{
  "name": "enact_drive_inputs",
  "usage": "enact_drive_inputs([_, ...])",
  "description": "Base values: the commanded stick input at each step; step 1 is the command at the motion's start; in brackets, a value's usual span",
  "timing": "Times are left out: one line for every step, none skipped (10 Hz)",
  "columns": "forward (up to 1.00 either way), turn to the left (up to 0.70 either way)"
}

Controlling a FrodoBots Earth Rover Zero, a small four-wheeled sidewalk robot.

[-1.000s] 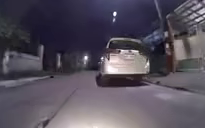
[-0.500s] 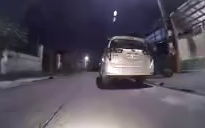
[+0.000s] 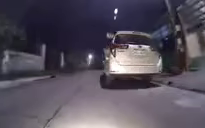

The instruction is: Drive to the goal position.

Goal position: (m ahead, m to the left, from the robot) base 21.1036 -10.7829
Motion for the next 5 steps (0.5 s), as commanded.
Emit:
enact_drive_inputs([0.5, 0.0])
enact_drive_inputs([0.5, 0.0])
enact_drive_inputs([0.5, 0.0])
enact_drive_inputs([0.5, 0.0])
enact_drive_inputs([0.5, 0.0])
